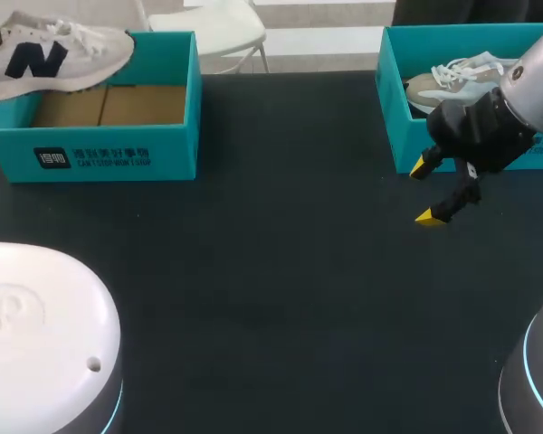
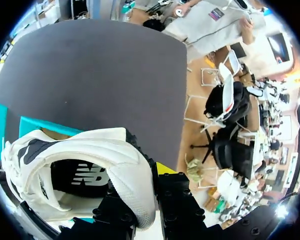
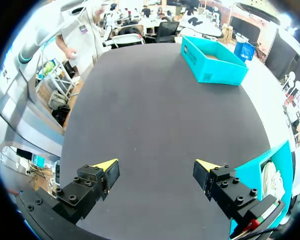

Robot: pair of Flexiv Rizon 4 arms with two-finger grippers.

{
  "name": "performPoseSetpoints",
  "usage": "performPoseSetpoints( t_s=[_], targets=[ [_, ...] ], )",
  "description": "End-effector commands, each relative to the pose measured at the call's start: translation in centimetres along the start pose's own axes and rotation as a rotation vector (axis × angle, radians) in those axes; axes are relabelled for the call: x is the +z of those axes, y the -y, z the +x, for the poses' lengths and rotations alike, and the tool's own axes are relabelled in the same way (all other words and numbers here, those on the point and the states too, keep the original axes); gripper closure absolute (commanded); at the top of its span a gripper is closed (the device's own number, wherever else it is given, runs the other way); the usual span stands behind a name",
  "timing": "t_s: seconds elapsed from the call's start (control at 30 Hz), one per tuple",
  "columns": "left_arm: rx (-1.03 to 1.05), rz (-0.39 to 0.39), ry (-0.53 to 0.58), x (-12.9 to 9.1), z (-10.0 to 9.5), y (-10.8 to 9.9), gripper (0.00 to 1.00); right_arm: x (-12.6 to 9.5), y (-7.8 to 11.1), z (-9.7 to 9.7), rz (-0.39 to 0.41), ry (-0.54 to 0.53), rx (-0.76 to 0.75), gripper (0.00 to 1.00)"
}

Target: Take the shoe out of the shoebox, open the shoe tongue, remove and reinsert the insole, then place the shoe into the shoebox

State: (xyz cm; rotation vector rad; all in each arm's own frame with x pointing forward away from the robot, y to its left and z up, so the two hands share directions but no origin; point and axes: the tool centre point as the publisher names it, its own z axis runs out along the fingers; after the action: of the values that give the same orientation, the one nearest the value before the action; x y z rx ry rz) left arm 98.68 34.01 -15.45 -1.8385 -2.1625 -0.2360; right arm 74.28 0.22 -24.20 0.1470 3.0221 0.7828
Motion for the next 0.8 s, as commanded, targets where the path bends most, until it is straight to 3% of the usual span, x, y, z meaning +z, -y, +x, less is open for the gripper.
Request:
performPoseSetpoints(
  t_s=[0.03, 0.53, 0.7, 0.8],
  targets=[
    [0.212, -0.161, -0.015, 0.1, 0.3, 1.0, 1.00, 0.1, 0.0, 0.0, 0.003, 0.001, 0.001, 0.00],
    [0.111, -0.174, 0.002, -0.1, -2.2, 0.0, 1.00, 0.1, 0.0, 0.0, 0.003, 0.001, 0.001, 0.00],
    [0.103, -0.239, 0.014, 0.1, -2.9, -1.5, 1.00, 0.1, 0.0, 0.0, 0.003, 0.001, 0.001, 0.00],
    [0.102, -0.238, 0.030, 0.3, -3.3, -2.6, 1.00, 0.1, 0.0, 0.0, 0.003, 0.001, 0.001, 0.00]
  ],
)
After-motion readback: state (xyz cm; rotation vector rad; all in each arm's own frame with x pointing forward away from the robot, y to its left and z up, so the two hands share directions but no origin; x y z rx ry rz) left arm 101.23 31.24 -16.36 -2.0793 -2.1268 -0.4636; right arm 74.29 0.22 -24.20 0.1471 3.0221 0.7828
